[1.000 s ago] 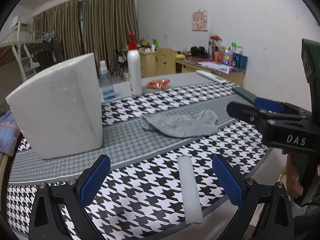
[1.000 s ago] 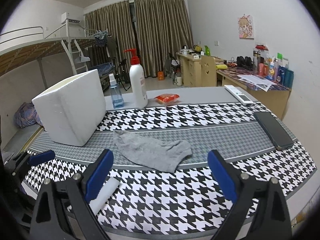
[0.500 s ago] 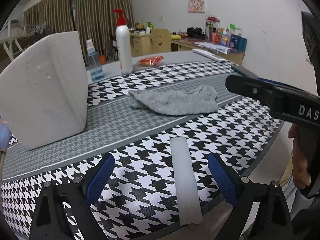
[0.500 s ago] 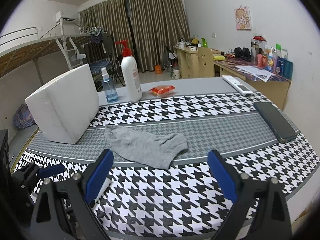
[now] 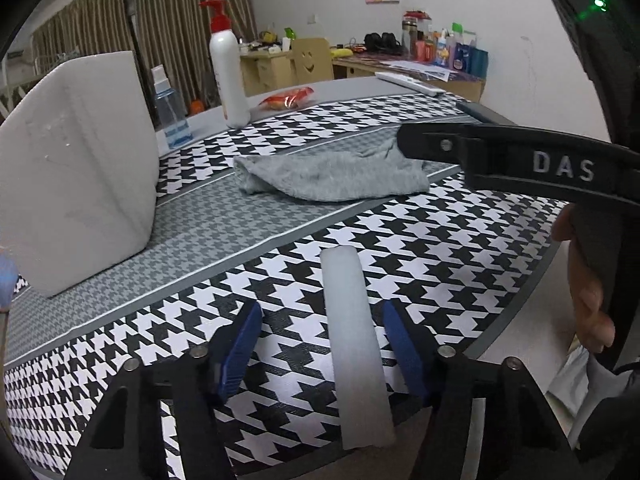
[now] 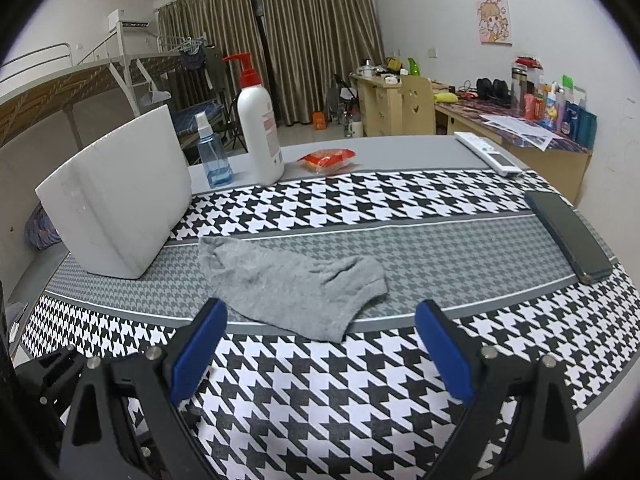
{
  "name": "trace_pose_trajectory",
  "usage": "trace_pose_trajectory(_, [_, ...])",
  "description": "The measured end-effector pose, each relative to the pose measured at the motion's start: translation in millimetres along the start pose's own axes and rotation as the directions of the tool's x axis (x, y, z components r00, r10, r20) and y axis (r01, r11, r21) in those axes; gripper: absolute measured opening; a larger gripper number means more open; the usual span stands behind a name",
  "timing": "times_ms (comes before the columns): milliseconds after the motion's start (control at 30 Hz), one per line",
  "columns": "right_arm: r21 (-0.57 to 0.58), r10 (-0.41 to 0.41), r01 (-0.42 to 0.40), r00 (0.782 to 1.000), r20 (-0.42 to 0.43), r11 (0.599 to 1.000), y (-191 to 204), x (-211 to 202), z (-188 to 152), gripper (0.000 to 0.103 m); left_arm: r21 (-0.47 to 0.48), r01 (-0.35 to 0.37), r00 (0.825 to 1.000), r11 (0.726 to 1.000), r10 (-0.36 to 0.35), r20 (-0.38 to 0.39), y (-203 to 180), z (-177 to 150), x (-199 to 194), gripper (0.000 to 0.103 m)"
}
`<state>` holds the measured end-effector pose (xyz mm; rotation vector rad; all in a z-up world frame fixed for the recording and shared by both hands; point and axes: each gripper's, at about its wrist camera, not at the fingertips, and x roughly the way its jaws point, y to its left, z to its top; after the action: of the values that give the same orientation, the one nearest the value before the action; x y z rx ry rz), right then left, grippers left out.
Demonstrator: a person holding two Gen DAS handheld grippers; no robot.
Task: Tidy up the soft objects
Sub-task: 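Bring the left tool over the white foam stick while the right tool approaches the grey sock, then grasp the white foam stick with the left tool while the right tool grasps the grey sock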
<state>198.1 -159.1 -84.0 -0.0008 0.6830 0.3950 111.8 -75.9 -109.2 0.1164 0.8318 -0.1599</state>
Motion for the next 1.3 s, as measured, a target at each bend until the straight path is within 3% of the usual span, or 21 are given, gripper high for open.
trace_pose_trajectory(67, [-0.004, 0.003, -0.003, 1.0, -0.006, 1.0, 2, 3, 1, 0.097, 0.004, 0.006, 1.0, 1.0, -0.006, 0.002, -2, 0, 0, 0.057])
trace_pose_trajectory(200, [-0.013, 0.003, -0.003, 1.0, -0.019, 1.0, 3, 8, 2, 0.097, 0.025, 0.048, 0.999, 0.999, -0.048, 0.001, -8, 0, -3, 0.032])
trace_pose_trajectory(367, [-0.009, 0.006, -0.006, 1.0, -0.026, 1.0, 2, 9, 2, 0.097, 0.01, 0.072, 0.997, 0.997, -0.072, -0.013, -5, 2, -3, 0.024])
trace_pose_trajectory(933, [-0.021, 0.006, -0.009, 0.993, -0.115, 1.0, 7, 36, 3, 0.097, -0.028, 0.08, 0.997, 0.996, -0.079, 0.017, 12, 3, -8, 0.019])
trace_pose_trajectory(1167, [-0.013, 0.001, -0.003, 0.984, -0.179, 1.0, 5, 49, 3, 0.074, -0.052, 0.063, 0.998, 0.997, -0.062, 0.019, 21, 5, -8, 0.019])
trace_pose_trajectory(1300, [-0.044, -0.017, 0.008, 0.979, -0.201, 0.999, 9, 54, 3, 0.072, -0.063, 0.059, 0.998, 0.996, -0.058, 0.02, 26, 5, -8, 0.019])
